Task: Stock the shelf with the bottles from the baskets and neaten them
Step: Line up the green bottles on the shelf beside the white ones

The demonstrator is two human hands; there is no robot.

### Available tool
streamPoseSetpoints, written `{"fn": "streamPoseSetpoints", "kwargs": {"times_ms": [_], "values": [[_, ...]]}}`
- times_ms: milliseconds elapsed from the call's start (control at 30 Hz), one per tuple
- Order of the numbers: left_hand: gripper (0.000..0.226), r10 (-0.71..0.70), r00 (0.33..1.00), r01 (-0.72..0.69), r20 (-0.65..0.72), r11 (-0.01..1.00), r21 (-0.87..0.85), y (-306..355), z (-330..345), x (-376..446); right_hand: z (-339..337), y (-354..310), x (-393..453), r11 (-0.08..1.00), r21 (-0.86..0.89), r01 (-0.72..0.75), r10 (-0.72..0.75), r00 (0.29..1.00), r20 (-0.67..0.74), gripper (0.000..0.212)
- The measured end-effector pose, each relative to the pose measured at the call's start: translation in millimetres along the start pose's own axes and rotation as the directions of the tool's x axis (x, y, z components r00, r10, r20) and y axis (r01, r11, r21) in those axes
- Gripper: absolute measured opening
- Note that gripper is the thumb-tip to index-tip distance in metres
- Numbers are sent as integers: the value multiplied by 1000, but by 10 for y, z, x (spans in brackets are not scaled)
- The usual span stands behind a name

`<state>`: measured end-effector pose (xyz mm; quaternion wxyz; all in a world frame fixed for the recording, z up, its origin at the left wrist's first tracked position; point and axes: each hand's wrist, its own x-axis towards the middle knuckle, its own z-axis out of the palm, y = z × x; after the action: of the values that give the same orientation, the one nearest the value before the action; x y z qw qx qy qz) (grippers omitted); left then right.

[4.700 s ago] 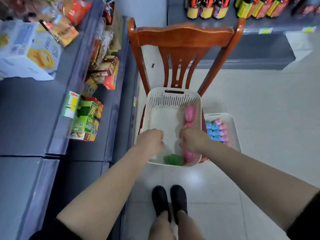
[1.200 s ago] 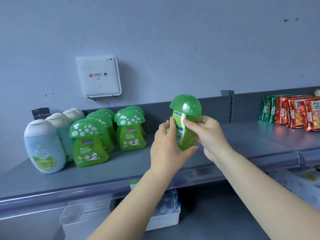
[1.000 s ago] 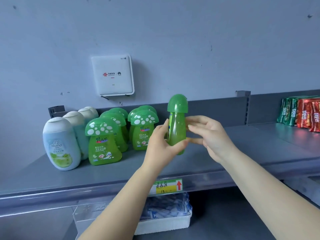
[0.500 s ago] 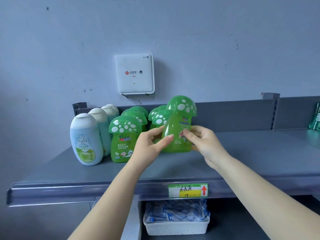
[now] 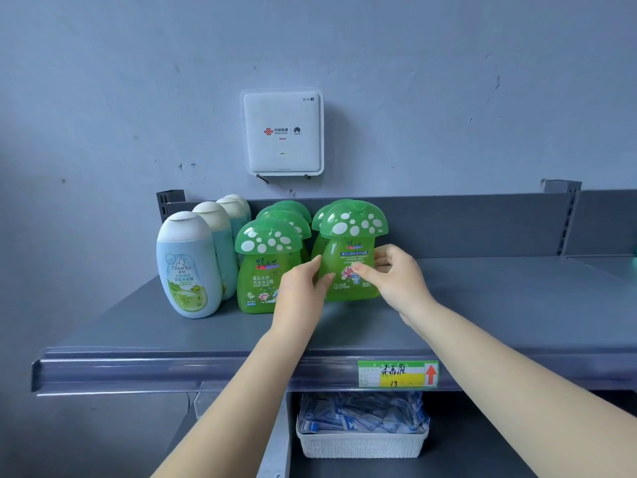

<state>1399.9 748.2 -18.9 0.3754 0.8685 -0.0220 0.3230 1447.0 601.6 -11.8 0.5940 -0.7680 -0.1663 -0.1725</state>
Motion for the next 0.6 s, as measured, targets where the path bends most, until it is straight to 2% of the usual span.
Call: {"fn": "streamPoseSetpoints", "kwargs": {"times_ms": [300, 533, 600], "values": [[16, -117, 990, 107, 80, 987, 117, 11, 10, 10, 100, 87, 49, 979, -205, -1, 8, 999, 34, 38], [3, -166, 978, 145, 126, 976, 161, 61, -1, -9, 132, 57, 13, 946, -320, 55, -41, 998, 50, 39], [12, -172, 977, 150, 123, 974, 169, 74, -8, -19, 131, 47, 2, 940, -337, 59, -42, 997, 60, 41]]}}
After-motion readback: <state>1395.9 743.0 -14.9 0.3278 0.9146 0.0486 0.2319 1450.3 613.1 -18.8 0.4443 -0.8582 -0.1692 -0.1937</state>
